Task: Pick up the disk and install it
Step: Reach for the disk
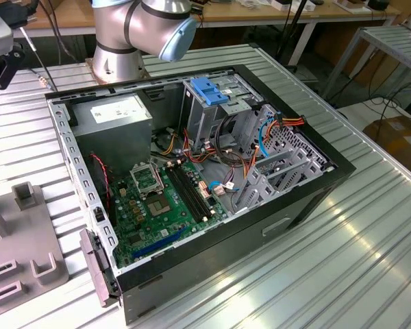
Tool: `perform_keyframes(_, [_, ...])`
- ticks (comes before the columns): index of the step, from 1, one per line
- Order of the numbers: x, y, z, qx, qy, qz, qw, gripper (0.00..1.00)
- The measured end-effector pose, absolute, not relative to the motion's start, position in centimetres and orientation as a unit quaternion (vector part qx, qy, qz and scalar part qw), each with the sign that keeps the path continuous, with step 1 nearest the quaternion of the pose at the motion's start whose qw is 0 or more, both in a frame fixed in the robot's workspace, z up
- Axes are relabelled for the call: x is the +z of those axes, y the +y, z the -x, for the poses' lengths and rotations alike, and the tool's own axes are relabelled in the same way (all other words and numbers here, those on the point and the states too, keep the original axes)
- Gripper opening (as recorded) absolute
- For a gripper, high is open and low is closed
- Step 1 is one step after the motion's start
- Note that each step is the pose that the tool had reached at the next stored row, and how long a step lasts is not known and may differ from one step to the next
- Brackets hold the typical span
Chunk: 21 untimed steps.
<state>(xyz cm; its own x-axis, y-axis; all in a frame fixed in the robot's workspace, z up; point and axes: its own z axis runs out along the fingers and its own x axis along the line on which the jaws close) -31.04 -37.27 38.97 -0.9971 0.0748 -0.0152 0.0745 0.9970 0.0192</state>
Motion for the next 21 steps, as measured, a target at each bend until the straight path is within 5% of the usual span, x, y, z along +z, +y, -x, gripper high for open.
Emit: perform_keyframes(21, [39.0, -37.3, 33.9, 0.009, 0.999, -0.037, 0.008, 0.10])
